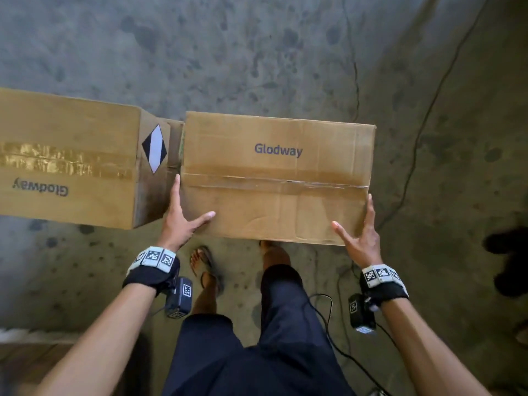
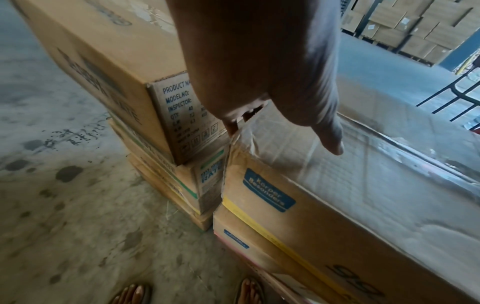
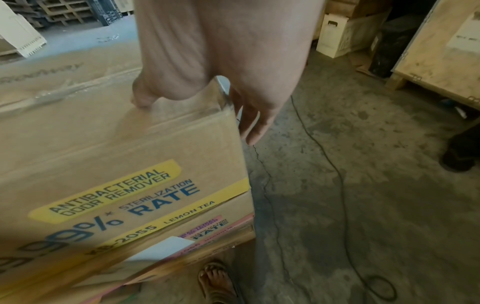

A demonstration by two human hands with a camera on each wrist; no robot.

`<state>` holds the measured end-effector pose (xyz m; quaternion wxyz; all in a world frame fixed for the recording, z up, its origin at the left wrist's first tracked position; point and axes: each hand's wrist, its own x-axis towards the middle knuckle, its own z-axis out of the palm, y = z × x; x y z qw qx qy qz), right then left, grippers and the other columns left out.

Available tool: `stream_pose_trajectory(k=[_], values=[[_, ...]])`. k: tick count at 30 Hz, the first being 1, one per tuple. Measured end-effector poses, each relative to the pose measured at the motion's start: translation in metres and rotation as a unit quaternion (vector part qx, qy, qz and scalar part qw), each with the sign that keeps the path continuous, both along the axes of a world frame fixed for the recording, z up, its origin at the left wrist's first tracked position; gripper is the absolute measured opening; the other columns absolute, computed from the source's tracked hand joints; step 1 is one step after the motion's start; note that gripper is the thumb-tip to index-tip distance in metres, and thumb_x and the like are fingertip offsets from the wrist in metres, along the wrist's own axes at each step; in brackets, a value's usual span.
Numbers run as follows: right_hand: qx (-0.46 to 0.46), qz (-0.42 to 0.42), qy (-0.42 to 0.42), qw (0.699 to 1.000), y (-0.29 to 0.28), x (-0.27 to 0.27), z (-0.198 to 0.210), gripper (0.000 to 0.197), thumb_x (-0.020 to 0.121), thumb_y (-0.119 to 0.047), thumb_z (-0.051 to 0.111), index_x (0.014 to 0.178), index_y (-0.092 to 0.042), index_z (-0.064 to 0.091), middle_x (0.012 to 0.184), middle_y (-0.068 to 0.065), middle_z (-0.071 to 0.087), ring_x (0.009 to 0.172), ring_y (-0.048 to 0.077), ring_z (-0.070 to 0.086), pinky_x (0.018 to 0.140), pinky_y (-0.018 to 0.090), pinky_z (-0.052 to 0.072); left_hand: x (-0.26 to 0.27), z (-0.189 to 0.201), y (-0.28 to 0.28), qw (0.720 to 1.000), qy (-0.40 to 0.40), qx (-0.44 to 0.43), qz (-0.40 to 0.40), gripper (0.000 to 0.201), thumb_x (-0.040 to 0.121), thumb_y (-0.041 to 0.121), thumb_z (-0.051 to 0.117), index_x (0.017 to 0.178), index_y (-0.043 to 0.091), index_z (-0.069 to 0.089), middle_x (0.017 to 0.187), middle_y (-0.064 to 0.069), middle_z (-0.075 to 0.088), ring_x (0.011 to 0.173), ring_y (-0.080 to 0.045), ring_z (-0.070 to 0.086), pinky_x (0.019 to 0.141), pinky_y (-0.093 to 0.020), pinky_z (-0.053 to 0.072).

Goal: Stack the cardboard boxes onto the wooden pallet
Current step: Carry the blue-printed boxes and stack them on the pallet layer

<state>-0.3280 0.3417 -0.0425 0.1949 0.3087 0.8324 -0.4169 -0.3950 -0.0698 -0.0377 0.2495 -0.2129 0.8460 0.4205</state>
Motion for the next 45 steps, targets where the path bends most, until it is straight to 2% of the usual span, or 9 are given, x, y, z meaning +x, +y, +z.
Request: stream_pose_trajectory(k=[10,18,23,27,29,33,38,42,45], values=[[-0.029,-0.022,-0.009,0.999,0.002,-0.013,0.004,0.106,0.08,-0.051,0.077,0.155,-0.053,0.001,0.157,0.001,0.04,0.136,0.03,0.049,0.116,0.046,0.036,-0.008,0.01,-0.007,0.998,-0.053,0.016,-0.003,0.121,0.068,0.043,0.087,0.158,0.04,0.006,0.162,-0.004,0.027,0.147,-0.029,0.028,0.12,-0.051,0.025],[-0.03,-0.026,0.064,0.997,0.025,-0.014,0.083,0.095,0.082,-0.043,0.077,0.158,-0.042,0.02,0.157,0.002,0.041,0.127,0.01,0.044,0.108,0.027,0.032,0.006,0.107,0.011,0.995,0.07,0.07,0.034,0.103,0.075,0.043,0.085,0.156,0.04,0.023,0.145,0.003,0.051,0.123,-0.015,0.054,0.101,-0.031,0.045],[-0.074,-0.047,0.118,0.989,0.022,-0.012,0.14,0.104,0.064,-0.069,0.081,0.151,-0.056,0.026,0.153,-0.003,0.044,0.133,0.021,0.05,0.112,0.045,0.043,0.027,0.168,0.008,0.983,0.112,0.12,0.081,0.102,0.074,0.038,0.085,0.151,0.055,0.021,0.146,0.007,0.049,0.122,-0.014,0.056,0.104,-0.043,0.047],[-0.131,-0.067,0.162,0.976,0.004,-0.019,0.182,0.106,0.062,-0.057,0.089,0.151,-0.048,0.033,0.146,-0.011,0.049,0.13,0.014,0.054,0.107,0.051,0.049,0.041,0.213,-0.013,0.97,0.157,0.146,0.112,0.107,0.063,0.051,0.089,0.148,0.06,0.024,0.142,0.022,0.05,0.122,-0.006,0.056,0.108,-0.046,0.044],[-0.151,-0.049,0.178,0.971,-0.013,-0.028,0.2,0.106,0.059,-0.058,0.09,0.15,-0.048,0.037,0.147,-0.01,0.051,0.132,0.013,0.053,0.107,0.051,0.049,0.048,0.231,-0.03,0.965,0.188,0.134,0.121,0.107,0.063,0.052,0.09,0.149,0.057,0.026,0.137,0.031,0.048,0.121,-0.001,0.056,0.109,-0.045,0.043],[-0.185,0.011,0.195,0.963,-0.066,-0.042,0.232,0.115,0.054,-0.06,0.089,0.153,-0.047,0.031,0.151,-0.008,0.044,0.135,0.016,0.048,0.107,0.05,0.049,0.077,0.262,-0.08,0.949,0.243,0.127,0.155,0.107,0.06,0.054,0.089,0.149,0.055,0.028,0.148,0.012,0.049,0.127,-0.01,0.056,0.108,-0.041,0.043],[-0.195,0.097,0.216,0.952,-0.163,-0.047,0.266,0.112,0.063,-0.045,0.088,0.156,-0.044,0.025,0.152,-0.011,0.042,0.123,0.002,0.053,0.097,0.023,0.051,0.149,0.29,-0.159,0.911,0.295,0.133,0.255,0.106,0.053,0.054,0.088,0.145,0.056,0.036,0.14,0.01,0.059,0.122,-0.007,0.061,0.102,-0.034,0.05],[-0.192,0.177,0.203,0.944,-0.25,-0.036,0.282,0.109,0.061,-0.056,0.086,0.153,-0.05,0.028,0.147,-0.005,0.047,0.13,0.022,0.051,0.104,0.051,0.05,0.23,0.305,-0.212,0.875,0.327,0.123,0.335,0.102,0.062,0.042,0.091,0.147,0.05,0.037,0.136,0.012,0.061,0.12,-0.005,0.061,0.098,-0.032,0.05],[-0.174,0.258,0.214,0.926,-0.322,-0.022,0.287,0.11,0.053,-0.078,0.081,0.148,-0.06,0.027,0.145,-0.005,0.051,0.129,0.022,0.053,0.102,0.054,0.051,0.297,0.316,-0.241,0.841,0.342,0.068,0.412,0.095,0.071,0.035,0.089,0.148,0.048,0.036,0.136,0.015,0.058,0.118,0.0,0.058,0.098,-0.027,0.043]])
